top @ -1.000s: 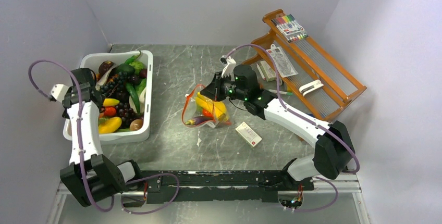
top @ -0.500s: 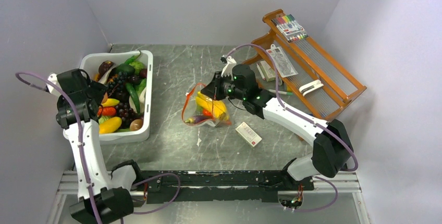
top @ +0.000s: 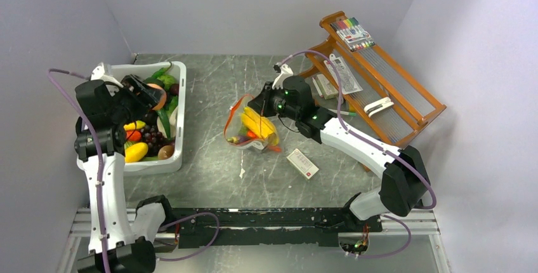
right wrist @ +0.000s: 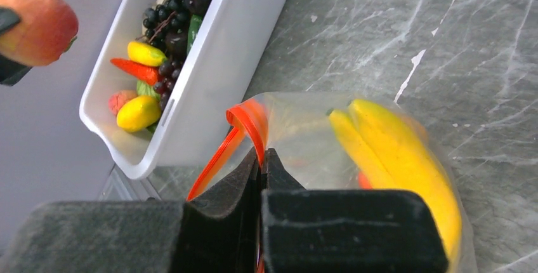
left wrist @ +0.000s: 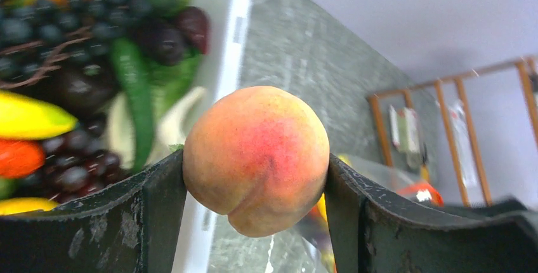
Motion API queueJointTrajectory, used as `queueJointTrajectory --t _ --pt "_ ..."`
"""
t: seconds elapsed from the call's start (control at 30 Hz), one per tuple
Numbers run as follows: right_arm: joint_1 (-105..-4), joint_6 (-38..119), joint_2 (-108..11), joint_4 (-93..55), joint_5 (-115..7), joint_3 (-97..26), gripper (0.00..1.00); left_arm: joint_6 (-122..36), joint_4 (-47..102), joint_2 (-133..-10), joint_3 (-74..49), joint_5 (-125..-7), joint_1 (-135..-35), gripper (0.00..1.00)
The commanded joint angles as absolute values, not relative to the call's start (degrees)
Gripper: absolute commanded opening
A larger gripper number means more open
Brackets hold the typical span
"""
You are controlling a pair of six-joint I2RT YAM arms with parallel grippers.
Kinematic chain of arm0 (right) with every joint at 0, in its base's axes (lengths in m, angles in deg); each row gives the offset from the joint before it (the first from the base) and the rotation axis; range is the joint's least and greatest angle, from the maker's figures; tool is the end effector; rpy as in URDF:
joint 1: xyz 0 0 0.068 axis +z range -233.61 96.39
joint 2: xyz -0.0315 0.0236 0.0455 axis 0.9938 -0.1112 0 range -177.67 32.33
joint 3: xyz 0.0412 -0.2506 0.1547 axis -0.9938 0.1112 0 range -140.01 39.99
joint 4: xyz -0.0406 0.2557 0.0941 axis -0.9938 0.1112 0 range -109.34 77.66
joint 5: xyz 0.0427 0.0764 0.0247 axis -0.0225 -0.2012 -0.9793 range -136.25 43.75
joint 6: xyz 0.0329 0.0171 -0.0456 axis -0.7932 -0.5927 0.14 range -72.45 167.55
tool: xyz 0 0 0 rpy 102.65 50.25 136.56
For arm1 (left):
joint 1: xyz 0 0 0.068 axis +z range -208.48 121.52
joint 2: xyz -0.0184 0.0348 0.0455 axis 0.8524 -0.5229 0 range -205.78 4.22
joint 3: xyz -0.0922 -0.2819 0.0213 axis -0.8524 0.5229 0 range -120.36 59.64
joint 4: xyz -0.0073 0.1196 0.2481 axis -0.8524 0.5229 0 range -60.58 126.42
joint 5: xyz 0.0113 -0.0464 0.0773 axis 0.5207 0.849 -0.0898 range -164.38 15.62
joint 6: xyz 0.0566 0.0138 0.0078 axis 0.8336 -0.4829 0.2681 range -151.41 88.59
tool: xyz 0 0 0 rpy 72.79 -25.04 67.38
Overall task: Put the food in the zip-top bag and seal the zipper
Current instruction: Place the fake fruit in the zipper food storage bag.
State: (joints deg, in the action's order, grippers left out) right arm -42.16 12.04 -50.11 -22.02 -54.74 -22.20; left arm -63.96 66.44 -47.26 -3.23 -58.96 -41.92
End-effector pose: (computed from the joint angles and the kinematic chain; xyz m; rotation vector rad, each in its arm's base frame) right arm 0.2636 0.2412 0.3316 -0.2137 2.0046 1.0343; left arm 0.1821 0.0423 0.4002 -0.6834 1.9108 -0.4482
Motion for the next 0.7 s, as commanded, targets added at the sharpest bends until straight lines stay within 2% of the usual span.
queueJointTrajectory --t 0.0,0.3,0.67 --pt "-42.5 8.2 -49.6 -25.0 -51.0 -22.2 0.00 -61.8 58.1 -45.0 -1.1 -41.5 -44.7 0.40" --pt "-42.5 7.6 -49.2 -25.4 -50.5 -22.3 0.00 -75.3 34.2 -41.1 12.6 -20.8 -48.1 0.42" --pt "-42.5 6.5 -48.0 -26.3 -51.9 -20.4 0.00 -74.2 32.6 -46.2 14.3 -29.2 -65.9 0.42"
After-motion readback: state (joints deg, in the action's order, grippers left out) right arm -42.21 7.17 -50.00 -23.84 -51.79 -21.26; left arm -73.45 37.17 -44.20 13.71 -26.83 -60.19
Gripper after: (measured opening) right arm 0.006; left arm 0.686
